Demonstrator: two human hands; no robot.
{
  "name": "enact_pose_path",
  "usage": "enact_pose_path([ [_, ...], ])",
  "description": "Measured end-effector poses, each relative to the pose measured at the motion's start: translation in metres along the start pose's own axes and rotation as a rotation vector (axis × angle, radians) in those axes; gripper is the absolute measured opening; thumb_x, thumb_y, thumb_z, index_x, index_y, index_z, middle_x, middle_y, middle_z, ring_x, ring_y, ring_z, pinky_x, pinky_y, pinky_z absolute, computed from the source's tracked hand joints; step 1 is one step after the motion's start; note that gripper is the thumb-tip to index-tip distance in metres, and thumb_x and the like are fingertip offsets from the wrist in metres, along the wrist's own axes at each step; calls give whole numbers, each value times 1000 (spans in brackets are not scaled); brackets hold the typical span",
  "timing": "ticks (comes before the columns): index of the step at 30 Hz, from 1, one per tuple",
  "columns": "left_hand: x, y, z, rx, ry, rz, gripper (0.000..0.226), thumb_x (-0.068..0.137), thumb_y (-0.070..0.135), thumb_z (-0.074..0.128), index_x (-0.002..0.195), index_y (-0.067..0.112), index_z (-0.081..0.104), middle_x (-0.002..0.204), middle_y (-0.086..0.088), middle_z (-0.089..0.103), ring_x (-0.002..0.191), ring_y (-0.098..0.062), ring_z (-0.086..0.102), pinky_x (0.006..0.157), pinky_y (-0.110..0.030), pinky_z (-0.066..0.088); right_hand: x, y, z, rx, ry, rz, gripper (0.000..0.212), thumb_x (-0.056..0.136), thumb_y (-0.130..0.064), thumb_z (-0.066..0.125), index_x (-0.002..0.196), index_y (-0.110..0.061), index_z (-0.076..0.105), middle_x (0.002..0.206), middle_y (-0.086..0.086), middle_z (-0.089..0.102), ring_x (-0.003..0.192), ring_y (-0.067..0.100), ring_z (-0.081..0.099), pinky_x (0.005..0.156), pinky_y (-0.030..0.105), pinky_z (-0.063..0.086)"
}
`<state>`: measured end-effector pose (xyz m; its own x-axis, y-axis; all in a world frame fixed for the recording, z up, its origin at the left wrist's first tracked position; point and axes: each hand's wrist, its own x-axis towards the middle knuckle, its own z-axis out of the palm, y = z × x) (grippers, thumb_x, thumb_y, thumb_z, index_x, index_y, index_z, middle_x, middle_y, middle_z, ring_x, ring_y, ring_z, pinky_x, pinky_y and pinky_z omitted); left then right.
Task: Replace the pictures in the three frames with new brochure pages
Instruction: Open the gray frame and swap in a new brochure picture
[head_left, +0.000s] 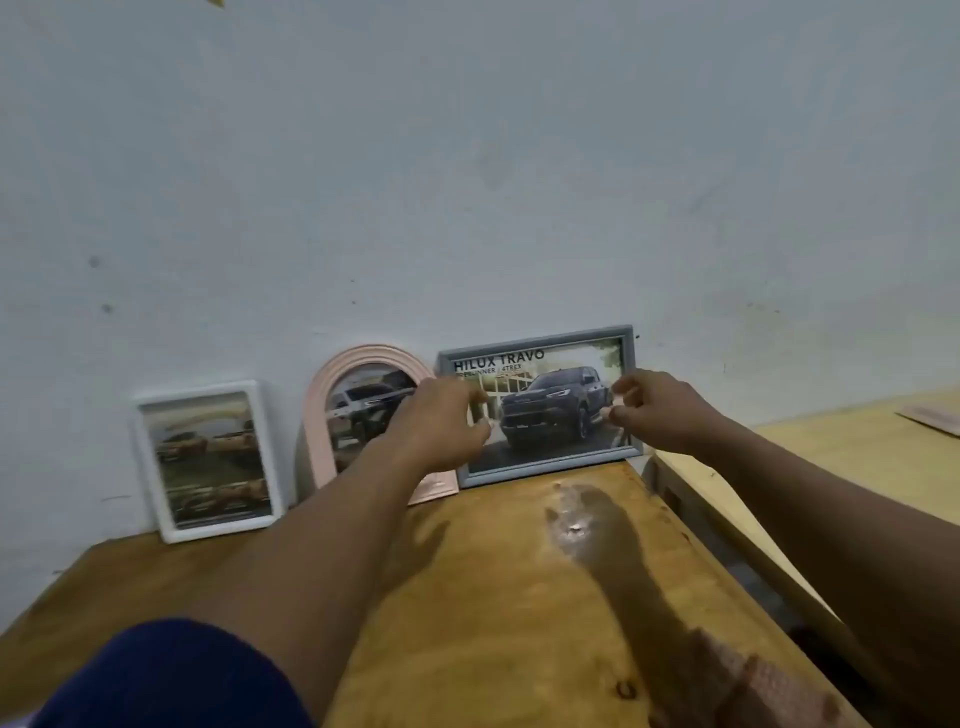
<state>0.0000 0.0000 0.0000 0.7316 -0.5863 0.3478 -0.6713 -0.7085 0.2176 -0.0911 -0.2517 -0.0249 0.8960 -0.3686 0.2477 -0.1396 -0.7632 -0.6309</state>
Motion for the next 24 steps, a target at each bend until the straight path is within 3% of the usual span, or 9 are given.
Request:
enact_pose_path([
  [7, 102, -29, 53, 308, 184, 91, 64, 95, 45, 58, 153, 25, 38, 161, -9, 30, 149, -27, 23, 121, -47, 23, 91, 52, 25, 122, 113, 211, 63, 95, -38, 64, 146, -11, 36, 148, 16, 45, 129, 36, 51, 92, 41, 49],
  [9, 117, -37, 64, 367, 258, 112, 65, 95, 46, 56, 153, 23, 36, 160, -11, 29, 148, -30, 22, 120, -47, 22, 106, 64, 35, 185, 110, 252, 63, 96, -39, 62, 146, -12, 34, 146, 16, 46, 126, 37, 53, 89, 40, 52],
  [12, 123, -42, 77, 402, 335, 122, 65, 94, 48, 56, 151, 21, 40, 157, -11, 32, 146, -32, 23, 117, -47, 26, 118, 80, 50, 299, 102, 267, 61, 96, -48, 57, 143, -16, 36, 141, 14, 51, 120, 36, 57, 93, 49, 56],
  [15, 116, -44, 88, 375, 305, 114, 68, 95, 48, 53, 154, 21, 33, 158, -10, 31, 151, -33, 18, 121, -51, 20, 115, 84, 56, 349, 180, 266, 51, 104, -45, 41, 144, -14, 37, 144, 15, 49, 125, 34, 54, 96, 47, 52],
  [21, 101, -24, 71, 321, 321, 117, 53, 99, 47, 50, 147, 25, 42, 140, -4, 50, 128, -24, 45, 110, -46, 32, 82, 88, 39, 358, 297, 234, 44, 107, -40, 36, 135, -9, 51, 127, 12, 59, 109, 28, 57, 68, 32, 46],
  [24, 93, -10, 59, 297, 277, 106, 41, 104, 46, 45, 141, 29, 49, 128, 3, 62, 117, -21, 52, 102, -43, 33, 58, 90, 26, 322, 298, 195, 40, 105, -39, 40, 124, -9, 60, 117, 11, 64, 107, 29, 60, 73, 38, 49],
])
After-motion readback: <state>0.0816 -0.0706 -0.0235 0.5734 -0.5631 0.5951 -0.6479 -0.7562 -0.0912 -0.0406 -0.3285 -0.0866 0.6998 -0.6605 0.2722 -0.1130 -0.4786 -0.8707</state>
